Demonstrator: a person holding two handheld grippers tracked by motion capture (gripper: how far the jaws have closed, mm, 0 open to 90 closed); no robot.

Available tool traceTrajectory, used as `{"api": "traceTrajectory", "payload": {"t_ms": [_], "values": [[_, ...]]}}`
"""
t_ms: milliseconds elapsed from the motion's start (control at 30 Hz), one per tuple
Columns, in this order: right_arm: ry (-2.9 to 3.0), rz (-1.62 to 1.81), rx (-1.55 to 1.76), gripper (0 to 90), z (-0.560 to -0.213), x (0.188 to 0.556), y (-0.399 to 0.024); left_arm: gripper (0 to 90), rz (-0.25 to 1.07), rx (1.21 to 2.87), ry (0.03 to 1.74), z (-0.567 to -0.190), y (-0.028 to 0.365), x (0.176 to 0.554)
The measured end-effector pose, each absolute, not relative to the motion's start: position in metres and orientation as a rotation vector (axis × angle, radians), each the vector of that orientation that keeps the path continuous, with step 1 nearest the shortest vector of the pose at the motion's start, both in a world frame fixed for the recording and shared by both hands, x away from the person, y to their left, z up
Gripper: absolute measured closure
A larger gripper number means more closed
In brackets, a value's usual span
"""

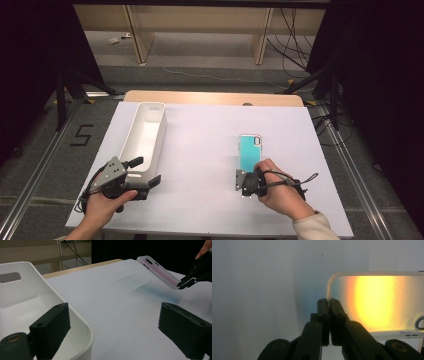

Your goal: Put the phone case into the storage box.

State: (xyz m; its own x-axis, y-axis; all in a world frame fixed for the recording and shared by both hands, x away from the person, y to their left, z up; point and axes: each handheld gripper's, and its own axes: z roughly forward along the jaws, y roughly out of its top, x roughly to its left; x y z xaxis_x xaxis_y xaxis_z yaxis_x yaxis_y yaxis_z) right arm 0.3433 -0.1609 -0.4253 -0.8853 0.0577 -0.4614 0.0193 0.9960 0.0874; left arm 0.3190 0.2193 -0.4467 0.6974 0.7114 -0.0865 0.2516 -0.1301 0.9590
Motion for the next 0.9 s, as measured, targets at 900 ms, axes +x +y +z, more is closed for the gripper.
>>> {"api": "traceTrajectory", "payload": {"t_ms": [900], "values": [[2.598,0.140,-0.064,88.7,-0.421,0.337,-0.127,13.9,0.433,1.751,0.756,-0.427,0.169,0.351]]}}
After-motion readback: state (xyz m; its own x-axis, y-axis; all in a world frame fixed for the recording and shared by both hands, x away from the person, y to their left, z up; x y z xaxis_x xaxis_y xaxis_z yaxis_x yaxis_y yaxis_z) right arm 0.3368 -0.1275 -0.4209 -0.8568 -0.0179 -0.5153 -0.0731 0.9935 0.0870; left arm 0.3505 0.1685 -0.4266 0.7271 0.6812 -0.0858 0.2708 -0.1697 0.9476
